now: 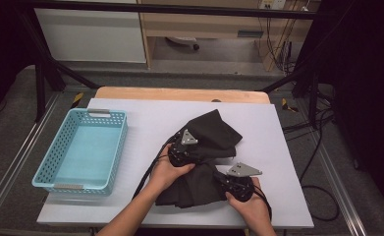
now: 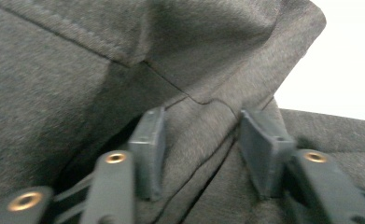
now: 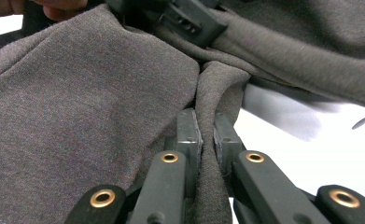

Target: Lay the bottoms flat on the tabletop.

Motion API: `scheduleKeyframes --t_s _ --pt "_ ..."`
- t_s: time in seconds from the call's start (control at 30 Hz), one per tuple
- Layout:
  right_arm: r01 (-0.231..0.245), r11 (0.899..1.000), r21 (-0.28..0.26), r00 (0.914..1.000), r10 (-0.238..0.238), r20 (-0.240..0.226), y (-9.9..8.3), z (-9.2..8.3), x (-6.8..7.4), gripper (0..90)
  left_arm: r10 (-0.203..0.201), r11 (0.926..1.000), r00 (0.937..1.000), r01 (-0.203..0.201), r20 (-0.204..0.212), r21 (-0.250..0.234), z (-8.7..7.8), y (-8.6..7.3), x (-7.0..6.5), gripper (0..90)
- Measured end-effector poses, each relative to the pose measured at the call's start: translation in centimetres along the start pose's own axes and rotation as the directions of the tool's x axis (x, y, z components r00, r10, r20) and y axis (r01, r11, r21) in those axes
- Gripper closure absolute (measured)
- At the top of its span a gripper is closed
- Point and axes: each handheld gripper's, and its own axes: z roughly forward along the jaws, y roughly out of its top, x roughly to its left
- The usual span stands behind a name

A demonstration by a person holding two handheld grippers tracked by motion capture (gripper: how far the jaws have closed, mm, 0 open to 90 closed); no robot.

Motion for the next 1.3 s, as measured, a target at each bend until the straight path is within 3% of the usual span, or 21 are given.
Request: scheduleKeyframes --t_s 0.13,0.23,0.33,0.43,0.53,0.63,0.8,0.97,1.2,1.3 --pt "0.002 1.000 -0.001 1.0000 -0.002 0.001 0.0 0.0 0.0 84.7 -0.033 0.9994 0.9994 0.033 -0.005 -0.003 0.0 0.0 0.4 66.6" --pt "0.002 1.000 -0.001 1.0000 -0.002 0.001 0.0 0.0 0.0 84.7 -0.021 0.9997 0.9997 0.021 -0.013 -0.011 -0.2 0.2 0.3 75.5" --pt "0.002 1.000 0.000 1.0000 -0.002 0.000 0.0 0.0 0.0 84.7 -0.028 0.9993 0.9996 0.027 -0.009 -0.026 -0.5 0.4 0.3 79.1" --pt "-0.002 1.000 0.000 1.0000 0.002 0.003 0.0 -0.1 0.0 84.7 -0.069 0.9950 0.9976 0.069 -0.001 -0.072 -1.3 0.7 0.7 80.4" --pt "-0.003 1.000 0.005 1.0000 0.003 0.004 0.0 -0.2 -0.1 84.8 -0.118 0.9851 0.9930 0.118 0.008 -0.125 -2.5 1.0 1.3 81.0" --pt "-0.005 1.000 0.004 0.9998 0.004 0.017 -0.1 -0.3 -0.2 84.8 -0.160 0.9707 0.9871 0.158 0.004 -0.181 -4.0 1.4 2.1 81.2" --pt "-0.017 1.000 0.024 0.9995 0.016 0.029 -0.4 -0.4 -0.6 84.8 -0.198 0.9507 0.9791 0.181 -0.045 -0.252 -6.2 1.4 3.5 81.5" --pt "-0.027 0.999 0.045 0.9988 0.025 0.042 -0.5 -0.3 -0.7 84.8 -0.252 0.9315 0.9637 0.217 -0.087 -0.292 -7.7 0.6 5.0 81.7" --pt "-0.042 0.998 0.057 0.9984 0.039 0.041 -0.7 0.0 -0.8 84.1 -0.289 0.9186 0.9536 0.251 -0.085 -0.305 -8.2 -0.7 5.7 81.7" --pt "-0.053 0.997 0.054 0.9977 0.051 0.044 -0.5 0.0 -0.8 78.2 -0.300 0.9142 0.9512 0.266 -0.071 -0.306 -8.1 -0.9 5.8 81.6"
